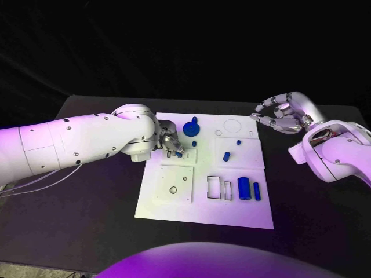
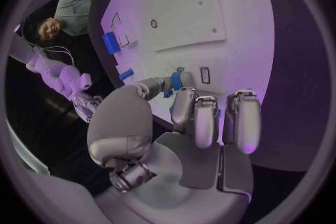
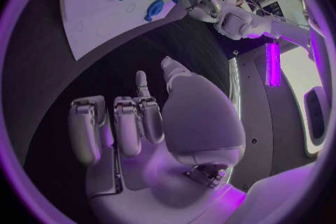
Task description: Assemble the parts on the task board
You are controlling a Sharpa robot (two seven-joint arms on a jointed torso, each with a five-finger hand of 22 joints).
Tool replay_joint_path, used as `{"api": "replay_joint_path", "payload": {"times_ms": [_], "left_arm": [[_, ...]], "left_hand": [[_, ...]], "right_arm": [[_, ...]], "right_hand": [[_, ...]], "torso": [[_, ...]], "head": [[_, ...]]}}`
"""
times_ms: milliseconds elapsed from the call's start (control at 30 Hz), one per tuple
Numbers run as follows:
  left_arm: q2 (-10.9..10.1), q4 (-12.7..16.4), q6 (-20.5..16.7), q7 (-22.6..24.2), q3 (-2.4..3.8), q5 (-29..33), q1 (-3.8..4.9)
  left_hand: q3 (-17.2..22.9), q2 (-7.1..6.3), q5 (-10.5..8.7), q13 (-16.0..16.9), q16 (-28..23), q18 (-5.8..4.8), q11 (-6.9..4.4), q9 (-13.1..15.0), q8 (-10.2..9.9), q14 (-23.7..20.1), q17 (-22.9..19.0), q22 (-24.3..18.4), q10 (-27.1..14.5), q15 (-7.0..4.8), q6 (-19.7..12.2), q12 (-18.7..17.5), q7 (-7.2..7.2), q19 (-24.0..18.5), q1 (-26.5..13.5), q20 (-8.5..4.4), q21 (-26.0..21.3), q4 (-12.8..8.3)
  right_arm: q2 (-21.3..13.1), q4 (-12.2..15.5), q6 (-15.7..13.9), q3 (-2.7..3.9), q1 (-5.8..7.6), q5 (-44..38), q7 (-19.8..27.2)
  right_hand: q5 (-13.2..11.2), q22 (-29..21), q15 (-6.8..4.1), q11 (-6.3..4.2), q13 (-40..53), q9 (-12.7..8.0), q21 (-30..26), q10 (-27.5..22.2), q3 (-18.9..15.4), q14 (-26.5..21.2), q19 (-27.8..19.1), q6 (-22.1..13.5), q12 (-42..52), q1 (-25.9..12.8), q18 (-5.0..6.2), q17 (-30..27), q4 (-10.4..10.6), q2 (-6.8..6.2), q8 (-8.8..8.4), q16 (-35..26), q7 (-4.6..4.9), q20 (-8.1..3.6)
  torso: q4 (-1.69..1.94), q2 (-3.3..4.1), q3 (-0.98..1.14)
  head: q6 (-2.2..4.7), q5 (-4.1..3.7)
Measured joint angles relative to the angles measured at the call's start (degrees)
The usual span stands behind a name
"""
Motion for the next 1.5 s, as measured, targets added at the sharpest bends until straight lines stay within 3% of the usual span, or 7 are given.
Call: {"api": "replay_joint_path", "payload": {"times_ms": [1500], "left_arm": [[0.2, -0.4, 1.3, -0.5, 0.07, 1.0, 0.1]], "left_hand": [[0.0, 0.07, 1.06, 0.0, 0.0, 0.0, 0.0, -0.1, 0.3, 0.0, 0.0, 0.0, 0.0, 0.0, 0.2, 0.0, 0.01, 0.0, 0.1, 0.0, 0.0, 0.0]], "right_arm": [[0.1, -0.2, 0.0, 0.0, -0.38, 0.0, 0.0]], "right_hand": [[0.0, 0.0, 0.0, 0.0, 0.0, 0.2, -0.2, 0.0, 0.0, 0.0, 0.0, 0.0, 0.0, -0.4, 0.0, 0.0, 0.0, 0.38, 0.0, 0.0, 0.0, 0.0]], "torso": [[-0.03, 0.01, 0.03]], "head": [[-0.08, 0.04]]}}
